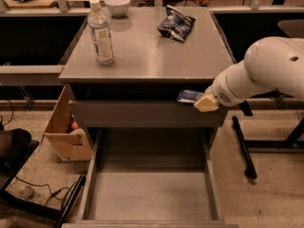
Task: Place rxbar blueberry into middle drawer
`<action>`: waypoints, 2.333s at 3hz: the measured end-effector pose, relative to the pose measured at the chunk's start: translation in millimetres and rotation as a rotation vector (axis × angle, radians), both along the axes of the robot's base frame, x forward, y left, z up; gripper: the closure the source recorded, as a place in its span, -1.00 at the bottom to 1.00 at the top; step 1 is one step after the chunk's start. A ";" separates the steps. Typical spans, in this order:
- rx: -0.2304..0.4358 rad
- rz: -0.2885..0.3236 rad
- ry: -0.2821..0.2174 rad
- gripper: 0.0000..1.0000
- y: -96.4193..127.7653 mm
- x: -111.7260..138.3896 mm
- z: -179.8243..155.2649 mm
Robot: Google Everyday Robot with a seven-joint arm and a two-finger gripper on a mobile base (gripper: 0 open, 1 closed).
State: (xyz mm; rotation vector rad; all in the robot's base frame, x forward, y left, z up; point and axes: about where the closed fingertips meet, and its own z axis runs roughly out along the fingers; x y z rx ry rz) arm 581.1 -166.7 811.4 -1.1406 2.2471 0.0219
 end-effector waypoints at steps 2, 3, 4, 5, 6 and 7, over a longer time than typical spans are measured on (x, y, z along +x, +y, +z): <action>0.076 0.021 0.106 1.00 24.5 -24.9 -88.4; 0.163 0.002 0.198 1.00 25.5 -36.6 -174.4; 0.237 -0.010 0.229 1.00 36.1 -32.2 -240.9; 0.267 -0.020 0.242 1.00 41.6 -29.9 -285.1; 0.274 -0.029 0.226 1.00 44.9 -37.8 -318.4; 0.268 -0.048 0.189 1.00 46.9 -45.1 -342.8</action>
Offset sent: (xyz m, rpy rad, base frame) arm -0.0443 0.0397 -0.1540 0.1136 0.1861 0.0346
